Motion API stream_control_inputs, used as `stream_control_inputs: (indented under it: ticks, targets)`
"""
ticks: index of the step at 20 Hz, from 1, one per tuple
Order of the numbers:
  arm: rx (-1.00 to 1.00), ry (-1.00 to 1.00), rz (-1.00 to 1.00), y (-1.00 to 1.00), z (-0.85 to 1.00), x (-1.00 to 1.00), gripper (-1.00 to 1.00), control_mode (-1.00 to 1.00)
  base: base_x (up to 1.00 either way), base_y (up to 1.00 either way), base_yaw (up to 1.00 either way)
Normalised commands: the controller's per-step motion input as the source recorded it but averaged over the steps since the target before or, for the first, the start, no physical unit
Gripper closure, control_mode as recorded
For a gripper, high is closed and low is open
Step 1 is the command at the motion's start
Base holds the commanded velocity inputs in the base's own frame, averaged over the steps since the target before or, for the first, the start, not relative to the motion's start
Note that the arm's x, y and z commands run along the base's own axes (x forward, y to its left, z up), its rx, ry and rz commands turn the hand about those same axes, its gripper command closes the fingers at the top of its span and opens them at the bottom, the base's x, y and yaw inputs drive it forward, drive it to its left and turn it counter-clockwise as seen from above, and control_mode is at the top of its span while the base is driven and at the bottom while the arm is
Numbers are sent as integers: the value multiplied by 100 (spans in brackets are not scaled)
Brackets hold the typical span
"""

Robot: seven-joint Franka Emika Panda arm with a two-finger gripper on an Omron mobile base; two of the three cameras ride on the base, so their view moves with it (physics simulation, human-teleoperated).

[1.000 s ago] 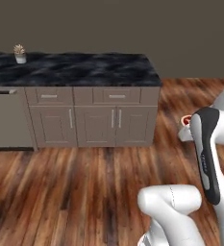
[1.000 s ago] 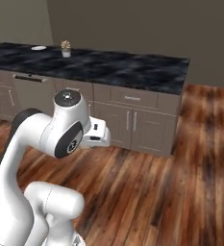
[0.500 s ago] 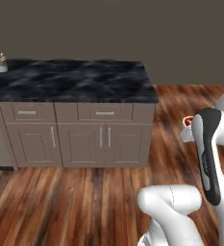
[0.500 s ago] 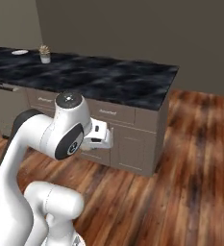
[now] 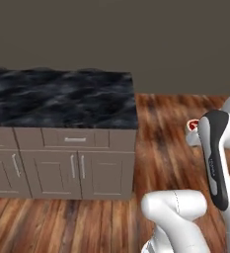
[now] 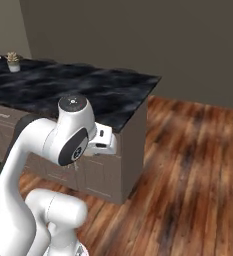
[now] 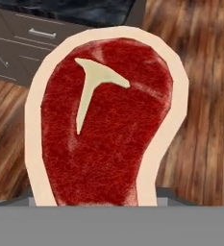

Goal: Take the steak from the fridge and place it on the digital scale on the counter by the fridge. Wait a few seconds for a reading, then move it to the plate on the dining counter.

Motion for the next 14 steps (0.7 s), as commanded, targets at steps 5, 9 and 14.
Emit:
stream_control_inputs:
  ticks: [5,9,14]
  targets:
    - [0,0,0,0,0,0,100,100,100,-100,12]
    - [0,0,0,0,0,0,100,100,100,-100,15]
    - [0,0,0,0,0,0,100,100,100,-100,17]
